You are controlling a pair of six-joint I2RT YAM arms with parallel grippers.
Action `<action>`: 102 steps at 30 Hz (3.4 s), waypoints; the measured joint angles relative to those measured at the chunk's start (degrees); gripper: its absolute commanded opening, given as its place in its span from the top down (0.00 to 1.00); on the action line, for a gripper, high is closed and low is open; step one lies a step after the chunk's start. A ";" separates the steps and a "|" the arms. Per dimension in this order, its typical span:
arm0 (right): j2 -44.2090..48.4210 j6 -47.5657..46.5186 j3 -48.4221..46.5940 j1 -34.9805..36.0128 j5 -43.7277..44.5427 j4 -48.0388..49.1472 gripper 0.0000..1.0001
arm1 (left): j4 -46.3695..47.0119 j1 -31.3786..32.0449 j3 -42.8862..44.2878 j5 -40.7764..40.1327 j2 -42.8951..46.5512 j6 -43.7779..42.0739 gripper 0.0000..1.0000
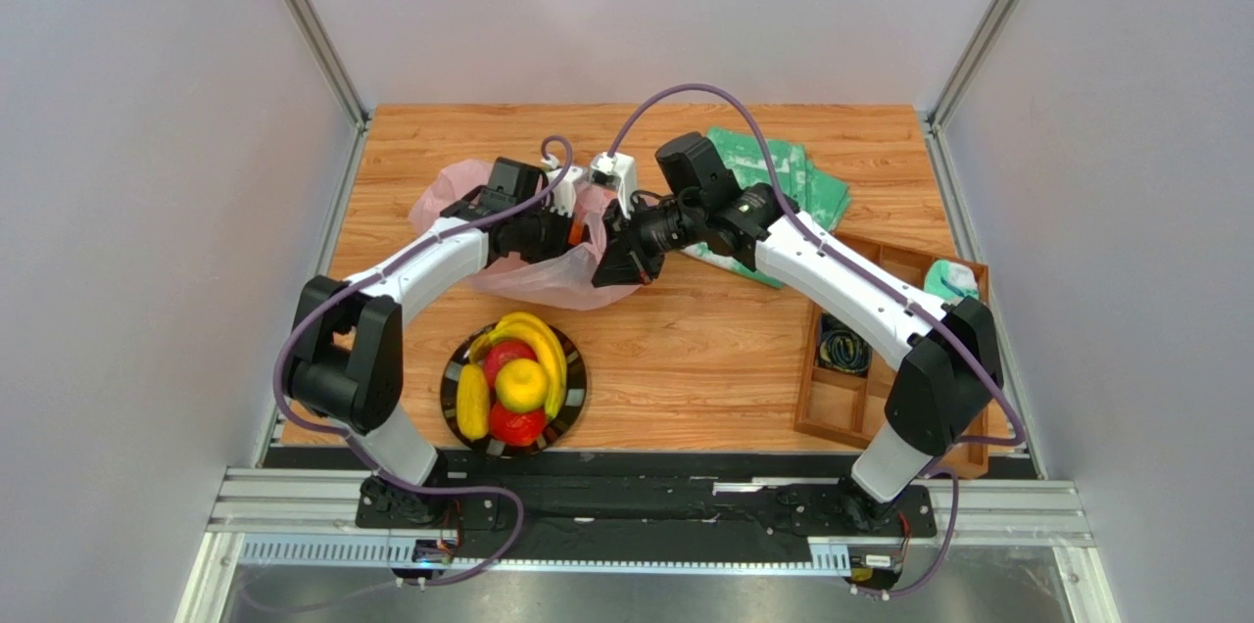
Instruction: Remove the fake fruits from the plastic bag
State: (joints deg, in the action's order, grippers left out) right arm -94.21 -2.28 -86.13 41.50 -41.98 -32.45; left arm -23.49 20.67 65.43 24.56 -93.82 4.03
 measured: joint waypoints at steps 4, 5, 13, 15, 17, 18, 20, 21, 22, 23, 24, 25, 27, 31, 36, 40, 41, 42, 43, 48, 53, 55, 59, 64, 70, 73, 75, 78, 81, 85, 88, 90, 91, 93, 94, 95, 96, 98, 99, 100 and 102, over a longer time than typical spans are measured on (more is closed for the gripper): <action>0.02 -4.59 3.52 -0.31 2.67 -0.04 1.00 | 3.41 0.68 0.09 -0.17 -3.39 8.20 0.07; 0.02 -5.51 4.31 -0.42 3.15 -0.07 1.00 | 3.72 0.79 0.09 -0.15 -3.80 9.05 0.08; 0.37 -10.91 5.68 -2.64 6.14 -3.15 1.00 | 4.13 0.74 1.09 -0.61 -4.52 13.64 0.13; 0.81 -10.80 5.51 -4.15 5.97 -4.59 1.00 | 4.48 0.15 -0.20 1.22 -2.56 9.90 0.13; 0.92 -9.27 3.96 -6.08 4.44 -6.64 1.00 | 4.94 -0.74 -3.34 2.86 1.33 6.03 0.12; 0.92 -8.39 2.75 -6.67 3.56 -7.48 1.00 | 5.38 -1.29 -5.51 3.80 4.02 4.17 0.12; 0.98 -7.23 0.46 -7.21 2.16 -8.50 1.00 | 5.62 -2.10 -9.05 5.97 8.87 1.09 0.12; 0.98 -6.60 -0.94 -7.28 1.53 -9.31 1.00 | 5.79 -2.51 -10.62 7.56 11.45 -0.61 0.12; 0.98 -6.27 -1.84 -7.28 1.07 -9.92 1.00 | 5.70 -2.84 -11.47 8.68 13.20 -1.79 0.12; 1.01 -5.92 -2.69 -7.13 0.57 -10.64 1.00 | 5.68 -3.15 -12.24 9.81 14.99 -3.61 0.12; 1.01 -5.49 -3.30 -7.06 0.17 -11.28 1.00 | 5.62 -3.21 -12.52 10.45 16.15 -5.25 0.12; 1.01 -4.63 -3.61 -7.06 -0.17 -11.56 1.00 | 5.33 -3.08 -12.57 10.56 16.76 -6.78 0.13; 0.96 -2.14 -4.00 -7.39 -1.01 -11.85 1.00 | 4.46 -1.86 -12.57 9.18 17.38 -10.45 0.14; -0.31 4.72 -8.33 -8.02 -3.19 -10.99 1.00 | 3.54 0.33 -13.51 4.17 17.38 -14.58 0.14; -2.62 15.30 -15.13 -8.28 -4.20 -3.43 1.00 | 2.62 3.87 -15.69 -2.08 17.51 -17.88 0.15; -3.91 19.08 -15.76 -9.03 -3.89 -1.75 1.00 | 2.23 4.85 -15.93 -4.24 19.85 -17.18 0.14; -4.00 19.65 -15.19 -9.55 -3.74 -1.70 1.00 | 2.71 4.83 -16.46 -4.90 21.33 -16.57 0.15; -4.00 19.61 -14.43 -10.29 -3.56 -2.27 1.00 | 3.19 4.81 -17.29 -5.86 23.39 -15.50 0.16; -3.93 19.30 -13.86 -10.93 -3.48 -2.89 1.00 | 3.50 4.79 -17.88 -6.58 24.87 -14.19 0.16; -1.92 13.81 -9.49 -12.83 -2.84 -9.25 1.00 | 6.75 4.74 -19.58 -10.75 26.18 -5.75 0.16; 4.74 5.33 -2.75 -11.02 -2.73 -15.58 1.00 | 9.97 4.74 -18.27 -13.68 17.88 -2.01 0.14; 7.39 1.70 -0.57 -9.46 -2.01 -17.05 1.00 | 9.11 4.46 -15.34 -14.67 13.46 0.31 0.12; 12.57 -5.22 5.29 -4.55 1.36 -17.46 1.00 | 9.31 3.26 -10.69 -15.69 7.39 7.08 0.12; 16.79 -11.32 12.07 -1.57 5.07 -17.66 1.00 | 9.01 1.09 -8.50 -15.34 4.31 14.47 0.12; 18.38 -15.58 14.01 -1.20 7.96 -17.53 1.00 | 10.36 -1.03 -5.68 -11.43 -1.33 22.40 0.12; 18.47 -16.96 14.10 -0.98 8.57 -17.09 1.00 | 13.09 -1.31 -5.55 -6.05 -4.28 25.99 0.12; 18.47 -17.31 14.14 -0.87 8.74 -16.98 1.00 | 14.73 -1.07 -5.46 -3.48 -5.62 28.00 0.11; 18.47 -17.49 14.19 -0.83 8.74 -16.92 1.00 | 17.90 -0.39 -5.46 -1.46 -6.21 30.34 0.11; 18.47 -17.49 14.53 -0.81 8.72 -16.61 1.00 | 18.88 0.57 -4.17 -3.17 -6.40 30.27 0.11; 18.40 -17.46 14.80 -0.81 8.74 -16.46 1.00 | 18.14 1.62 2.05 -8.50 -8.74 26.82 0.13; 18.10 -17.44 14.84 -0.81 8.76 -16.20 1.00 | 18.16 2.05 4.46 -10.21 -10.19 24.37 0.15; 17.81 -17.44 14.84 -0.81 8.90 -15.96 1.00 | 18.36 2.10 5.68 -10.93 -11.50 22.47 0.19; 17.68 -17.44 14.84 -0.81 8.96 -15.87 1.00 | 18.47 2.12 5.88 -11.26 -12.00 21.86 0.20; 17.49 -17.42 14.84 -0.81 9.01 -15.65 1.00 | 18.05 2.19 6.36 -12.31 -13.33 19.96 0.24; 17.49 -17.42 14.84 -0.81 9.03 -15.56 1.00 | 17.97 2.21 6.49 -12.79 -13.92 19.39 0.24; 17.46 -17.42 14.84 -0.81 9.05 -15.52 1.00 | 17.62 2.23 6.75 -13.35 -14.58 18.49 0.25; 17.46 -17.40 14.84 -0.81 9.05 -15.45 1.00 | 16.76 2.25 7.30 -13.88 -15.30 17.73 0.26; 17.46 -17.31 14.84 -0.81 9.16 -15.21 1.00 | 15.80 2.34 8.52 -14.84 -16.76 16.41 0.29; 17.46 -17.29 14.86 -0.81 9.22 -15.10 1.00 | 15.78 2.40 8.90 -15.23 -17.35 15.85 0.30; 17.46 -17.27 14.91 -0.81 9.25 -14.97 1.00 | 15.76 2.47 9.01 -15.52 -17.77 15.32 0.31; 17.46 -17.27 14.97 -0.81 9.33 -14.84 1.00 | 15.69 2.51 9.01 -15.67 -18.16 14.71 0.32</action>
State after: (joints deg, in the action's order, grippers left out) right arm -76.75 -19.55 -71.16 40.69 -32.64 -47.29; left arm -7.79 23.18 74.43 8.88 -111.98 18.74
